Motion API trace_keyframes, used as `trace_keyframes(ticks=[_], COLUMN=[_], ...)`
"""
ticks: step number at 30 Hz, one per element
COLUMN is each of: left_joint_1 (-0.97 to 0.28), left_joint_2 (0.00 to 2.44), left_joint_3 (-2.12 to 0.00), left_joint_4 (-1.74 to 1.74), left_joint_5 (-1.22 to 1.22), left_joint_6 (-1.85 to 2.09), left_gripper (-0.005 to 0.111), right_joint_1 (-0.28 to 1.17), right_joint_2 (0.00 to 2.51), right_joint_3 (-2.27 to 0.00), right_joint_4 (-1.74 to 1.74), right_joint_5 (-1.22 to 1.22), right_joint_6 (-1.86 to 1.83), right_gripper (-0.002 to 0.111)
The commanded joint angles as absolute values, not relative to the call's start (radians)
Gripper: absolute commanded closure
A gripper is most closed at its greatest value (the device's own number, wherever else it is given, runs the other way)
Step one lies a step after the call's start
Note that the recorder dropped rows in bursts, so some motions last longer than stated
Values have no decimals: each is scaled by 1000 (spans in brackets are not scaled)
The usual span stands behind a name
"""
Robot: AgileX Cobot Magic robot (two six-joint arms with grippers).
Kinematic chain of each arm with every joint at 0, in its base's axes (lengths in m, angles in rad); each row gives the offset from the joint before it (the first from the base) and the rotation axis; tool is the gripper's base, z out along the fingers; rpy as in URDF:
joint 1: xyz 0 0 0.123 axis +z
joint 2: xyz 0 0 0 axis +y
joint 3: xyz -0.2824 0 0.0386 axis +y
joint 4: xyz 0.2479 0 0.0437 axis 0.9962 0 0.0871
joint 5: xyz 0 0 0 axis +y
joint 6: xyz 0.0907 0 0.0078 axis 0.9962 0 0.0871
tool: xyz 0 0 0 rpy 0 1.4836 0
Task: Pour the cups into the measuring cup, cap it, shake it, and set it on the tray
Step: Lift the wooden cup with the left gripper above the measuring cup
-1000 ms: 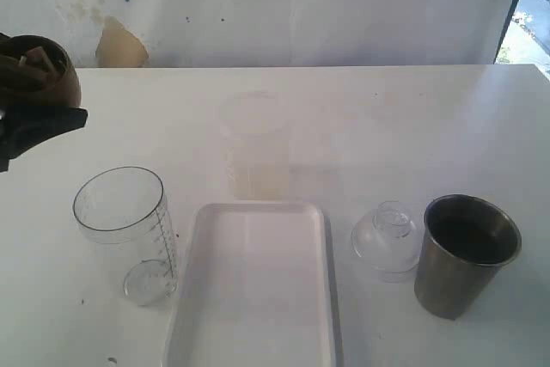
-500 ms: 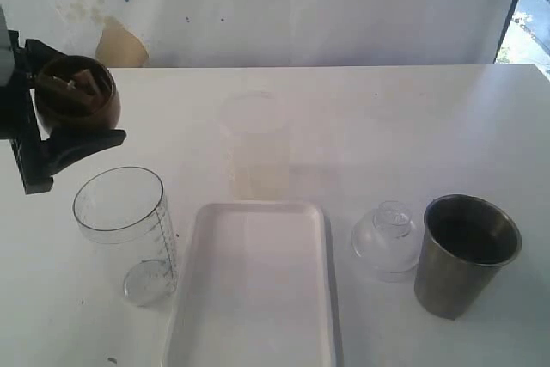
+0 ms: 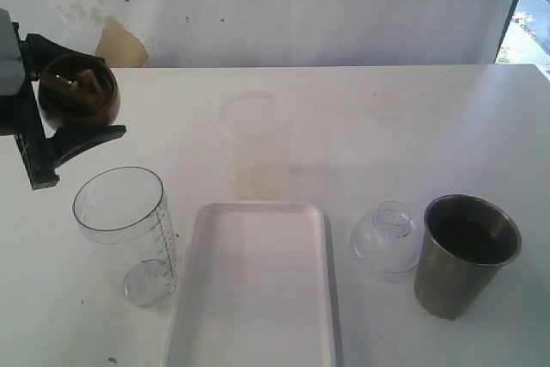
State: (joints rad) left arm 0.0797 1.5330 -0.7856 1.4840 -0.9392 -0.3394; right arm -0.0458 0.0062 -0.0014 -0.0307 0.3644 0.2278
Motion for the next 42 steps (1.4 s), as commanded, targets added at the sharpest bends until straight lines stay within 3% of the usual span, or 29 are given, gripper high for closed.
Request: trace_keyframes(ticks=[1,11,42], left_joint_1=[77,77,77], left_joint_2=[1529,1529,1529], left_joint_3=[-787,-787,-787], left_joint_4=[1414,1415,1502], left_joint_5=[-914,-1055,-1052], left_joint_6=[-235,-235,115], left_gripper=[107,107,107], right_joint_1=[-41,-41,-41], right_joint_2=[0,0,0], right_joint_3=[0,0,0], right_joint_4=[-38,-38,-38], right_joint_5=[351,351,351], right_joint_6=[231,231,244], right_gripper=[108,108,108])
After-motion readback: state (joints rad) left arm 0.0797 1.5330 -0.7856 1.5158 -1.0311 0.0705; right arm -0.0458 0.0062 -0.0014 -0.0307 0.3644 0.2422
